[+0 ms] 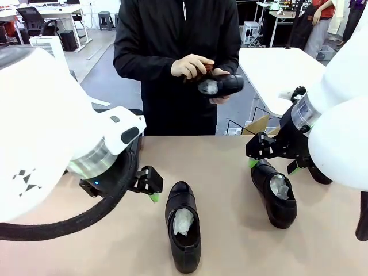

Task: Organize the shoes by placing them on the stand.
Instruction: Place the Shoe from the middle of the table onto the Shoes Stand.

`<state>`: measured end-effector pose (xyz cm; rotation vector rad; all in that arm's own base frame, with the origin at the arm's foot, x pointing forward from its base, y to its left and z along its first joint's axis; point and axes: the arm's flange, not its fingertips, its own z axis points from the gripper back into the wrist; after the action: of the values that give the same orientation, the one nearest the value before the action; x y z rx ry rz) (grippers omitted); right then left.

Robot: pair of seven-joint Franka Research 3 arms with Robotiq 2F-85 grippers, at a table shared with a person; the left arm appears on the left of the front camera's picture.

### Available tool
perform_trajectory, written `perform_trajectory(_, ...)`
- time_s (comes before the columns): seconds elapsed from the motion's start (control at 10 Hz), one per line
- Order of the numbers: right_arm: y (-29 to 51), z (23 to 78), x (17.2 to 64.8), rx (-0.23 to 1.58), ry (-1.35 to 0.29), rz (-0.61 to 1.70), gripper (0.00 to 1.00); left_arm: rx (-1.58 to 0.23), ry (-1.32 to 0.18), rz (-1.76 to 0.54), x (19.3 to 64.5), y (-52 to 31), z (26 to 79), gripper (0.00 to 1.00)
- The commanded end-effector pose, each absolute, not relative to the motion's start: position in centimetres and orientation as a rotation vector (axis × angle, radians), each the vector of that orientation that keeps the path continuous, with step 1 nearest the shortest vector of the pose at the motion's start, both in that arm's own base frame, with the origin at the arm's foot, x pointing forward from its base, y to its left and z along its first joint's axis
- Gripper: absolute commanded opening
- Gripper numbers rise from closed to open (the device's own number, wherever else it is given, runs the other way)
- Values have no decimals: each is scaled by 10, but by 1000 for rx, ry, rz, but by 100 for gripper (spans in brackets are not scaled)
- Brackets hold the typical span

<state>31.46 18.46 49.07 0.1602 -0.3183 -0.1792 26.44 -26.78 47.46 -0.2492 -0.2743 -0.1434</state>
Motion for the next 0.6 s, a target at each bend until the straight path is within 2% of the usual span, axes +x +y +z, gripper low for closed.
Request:
perform_trajectory(0.0,185,491,315,160,-318,-179,100,-252,-307,-168,275,-248,486,100)
perform_trajectory(0.5,112,499,317,139,-307,-271,100,-223,-129,-184,231,-312,435,100)
